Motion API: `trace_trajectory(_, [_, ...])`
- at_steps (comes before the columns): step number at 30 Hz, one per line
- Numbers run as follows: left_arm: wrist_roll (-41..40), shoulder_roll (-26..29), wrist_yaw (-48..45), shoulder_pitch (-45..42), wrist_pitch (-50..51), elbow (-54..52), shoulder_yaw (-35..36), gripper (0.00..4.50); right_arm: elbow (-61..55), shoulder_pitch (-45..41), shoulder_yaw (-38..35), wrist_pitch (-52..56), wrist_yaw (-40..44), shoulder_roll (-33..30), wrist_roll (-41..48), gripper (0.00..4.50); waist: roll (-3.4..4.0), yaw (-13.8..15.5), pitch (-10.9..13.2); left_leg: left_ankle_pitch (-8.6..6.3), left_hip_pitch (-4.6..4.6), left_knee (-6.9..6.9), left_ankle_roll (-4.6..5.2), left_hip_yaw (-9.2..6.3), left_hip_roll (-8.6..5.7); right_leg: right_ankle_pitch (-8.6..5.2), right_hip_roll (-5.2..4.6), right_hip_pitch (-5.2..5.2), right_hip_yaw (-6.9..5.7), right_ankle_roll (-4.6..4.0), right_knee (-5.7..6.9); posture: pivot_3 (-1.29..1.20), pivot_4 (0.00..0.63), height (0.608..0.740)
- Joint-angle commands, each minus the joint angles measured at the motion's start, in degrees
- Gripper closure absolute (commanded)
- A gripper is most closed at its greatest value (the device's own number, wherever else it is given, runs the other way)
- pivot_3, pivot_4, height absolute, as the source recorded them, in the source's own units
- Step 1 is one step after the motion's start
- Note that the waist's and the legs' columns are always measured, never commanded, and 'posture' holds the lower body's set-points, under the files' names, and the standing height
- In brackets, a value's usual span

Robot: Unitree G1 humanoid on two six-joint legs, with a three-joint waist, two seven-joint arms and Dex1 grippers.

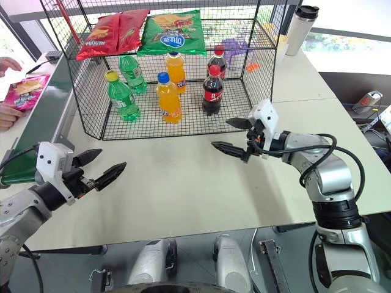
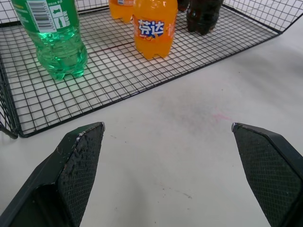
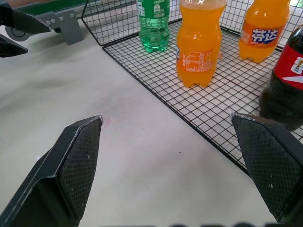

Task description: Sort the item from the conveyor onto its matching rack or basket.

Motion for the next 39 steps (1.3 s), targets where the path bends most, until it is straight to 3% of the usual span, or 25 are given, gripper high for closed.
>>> trace_trajectory(1, [-0.1,0.3,0.1,0.0,-0.9,-1.3,1.6,0.03,0.1,-1.3,-0.2,-1.7,-0.2,0.6,-0.3,0.0,0.0,0.0,0.0,0.0,0.0,0.0,0.0,0.0,0.0,0.0,0.0,0.0,0.0,0.0,0.0,0.0,0.15,0.74])
trace_trajectory(39, [1.6,-0.3,0.8,-4.8,-2.0,1.6,-0.6,0.03,1.9,-1.5,0.4,-4.4,-1.7,2.2,-2.4,0.0,0.0,0.0,0.0,0.01,0.01,0.04,0.01,0.0,-0.02,0.01,0.02,0.04,0.01,0.01,0.03,0.0,0.15,0.74])
